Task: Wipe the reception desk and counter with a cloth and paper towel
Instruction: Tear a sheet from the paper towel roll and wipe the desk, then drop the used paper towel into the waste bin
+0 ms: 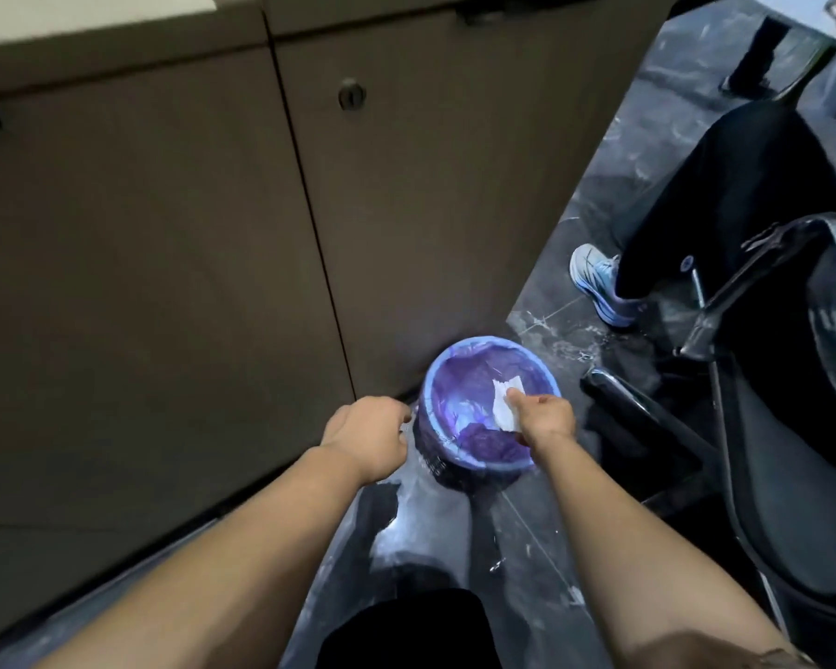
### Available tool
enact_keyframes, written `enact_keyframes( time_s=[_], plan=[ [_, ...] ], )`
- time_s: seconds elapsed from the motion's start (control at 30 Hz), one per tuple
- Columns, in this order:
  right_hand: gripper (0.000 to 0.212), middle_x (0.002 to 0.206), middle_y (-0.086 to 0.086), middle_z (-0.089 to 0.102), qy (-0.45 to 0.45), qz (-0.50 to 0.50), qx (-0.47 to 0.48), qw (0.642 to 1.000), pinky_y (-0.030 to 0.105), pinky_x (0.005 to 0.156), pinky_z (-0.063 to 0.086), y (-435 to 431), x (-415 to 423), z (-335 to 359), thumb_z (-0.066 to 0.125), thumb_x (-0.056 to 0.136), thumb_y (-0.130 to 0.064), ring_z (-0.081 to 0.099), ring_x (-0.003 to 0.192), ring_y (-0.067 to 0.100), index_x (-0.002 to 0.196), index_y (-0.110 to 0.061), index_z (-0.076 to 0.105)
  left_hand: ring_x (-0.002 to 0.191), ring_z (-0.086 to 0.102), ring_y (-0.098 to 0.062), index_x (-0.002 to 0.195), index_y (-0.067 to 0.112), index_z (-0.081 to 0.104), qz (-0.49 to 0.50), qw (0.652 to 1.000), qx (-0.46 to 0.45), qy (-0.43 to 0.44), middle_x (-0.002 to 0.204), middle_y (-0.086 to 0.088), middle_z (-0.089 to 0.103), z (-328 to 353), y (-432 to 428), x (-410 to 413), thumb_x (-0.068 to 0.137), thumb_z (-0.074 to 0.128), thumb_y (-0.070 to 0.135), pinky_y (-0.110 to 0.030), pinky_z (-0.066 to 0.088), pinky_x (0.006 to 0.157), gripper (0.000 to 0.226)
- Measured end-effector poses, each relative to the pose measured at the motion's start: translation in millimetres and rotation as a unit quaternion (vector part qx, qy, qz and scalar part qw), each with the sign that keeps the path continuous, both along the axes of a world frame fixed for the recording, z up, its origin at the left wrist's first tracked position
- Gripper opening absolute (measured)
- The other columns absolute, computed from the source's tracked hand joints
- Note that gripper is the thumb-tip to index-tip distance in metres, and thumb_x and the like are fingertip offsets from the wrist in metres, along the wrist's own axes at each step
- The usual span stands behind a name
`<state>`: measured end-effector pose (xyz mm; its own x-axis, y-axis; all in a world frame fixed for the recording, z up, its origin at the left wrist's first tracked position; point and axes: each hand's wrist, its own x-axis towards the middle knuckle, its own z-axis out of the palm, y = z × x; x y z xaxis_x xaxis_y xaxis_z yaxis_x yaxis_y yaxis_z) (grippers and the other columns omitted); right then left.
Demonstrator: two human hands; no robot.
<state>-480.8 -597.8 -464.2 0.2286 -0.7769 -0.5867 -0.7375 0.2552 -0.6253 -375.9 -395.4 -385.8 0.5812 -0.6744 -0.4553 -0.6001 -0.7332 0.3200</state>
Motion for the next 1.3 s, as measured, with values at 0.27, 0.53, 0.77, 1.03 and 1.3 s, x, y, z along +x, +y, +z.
enact_keyframes(
  time_s=[0.27, 0.53, 0.77, 1.03, 1.3],
  plan=[
    [0.032, 0.063, 0.011, 0.055, -0.071, -0.042, 0.019, 0.996, 0.045, 0.069, 0.054, -13.7, 9.4, -44.7, 0.05, 0.096, -0.015, 0.056, 0.059, 0.027, 0.064, -0.012, 0.051, 0.114, 0.056, -0.03, 0.117, 0.019, 0.061, -0.013, 1.0, -0.016, -0.002, 0.121, -0.004, 0.064, -40.9, -29.6, 1.4, 0.085, 0.045, 0.017, -0.032, 0.045, 0.092, 0.036],
    [0.031, 0.056, 0.007, 0.05, -0.056, 0.019, 0.032, 0.998, 0.038, 0.063, 0.047, 4.3, 22.1, 35.0, 0.052, 0.091, -0.015, 0.054, 0.054, 0.025, 0.06, -0.014, 0.05, 0.111, 0.056, -0.029, 0.114, 0.02, 0.06, -0.021, 1.0, -0.003, -0.007, 0.116, -0.003, 0.065, 22.4, -25.5, -6.2, 0.086, 0.045, 0.015, -0.029, 0.039, 0.083, 0.032],
    [0.028, 0.07, 0.013, 0.063, -0.041, 0.088, 0.067, 0.993, 0.045, 0.08, 0.055, 53.0, 22.6, 151.7, 0.052, 0.095, -0.013, 0.065, 0.073, 0.032, 0.067, -0.012, 0.057, 0.122, 0.053, -0.028, 0.128, 0.015, 0.056, 0.006, 1.0, 0.016, 0.004, 0.131, -0.005, 0.059, 132.9, 4.9, -11.2, 0.092, 0.047, 0.023, -0.037, 0.045, 0.101, 0.039],
    [0.02, 0.078, 0.021, 0.065, -0.009, 0.21, 0.064, 0.976, 0.043, 0.073, 0.054, 111.3, 31.9, 301.4, 0.057, 0.085, -0.021, 0.067, 0.08, 0.038, 0.067, -0.011, 0.059, 0.122, 0.053, -0.028, 0.128, 0.017, 0.056, 0.041, 0.999, 0.019, -0.024, 0.133, -0.005, 0.057, 279.6, 59.7, -9.2, 0.089, 0.051, 0.023, -0.038, 0.046, 0.101, 0.04],
    [0.024, 0.081, 0.017, 0.063, 0.008, 0.31, 0.042, 0.95, 0.029, 0.056, 0.047, 166.1, 79.8, 422.0, 0.061, 0.074, -0.027, 0.07, 0.079, 0.034, 0.09, -0.009, 0.062, 0.125, 0.052, -0.028, 0.131, 0.017, 0.054, 0.076, 0.995, 0.007, -0.065, 0.136, -0.007, 0.055, 398.8, 116.4, 4.0, 0.09, 0.053, 0.027, -0.042, 0.045, 0.102, 0.042]
  ],
)
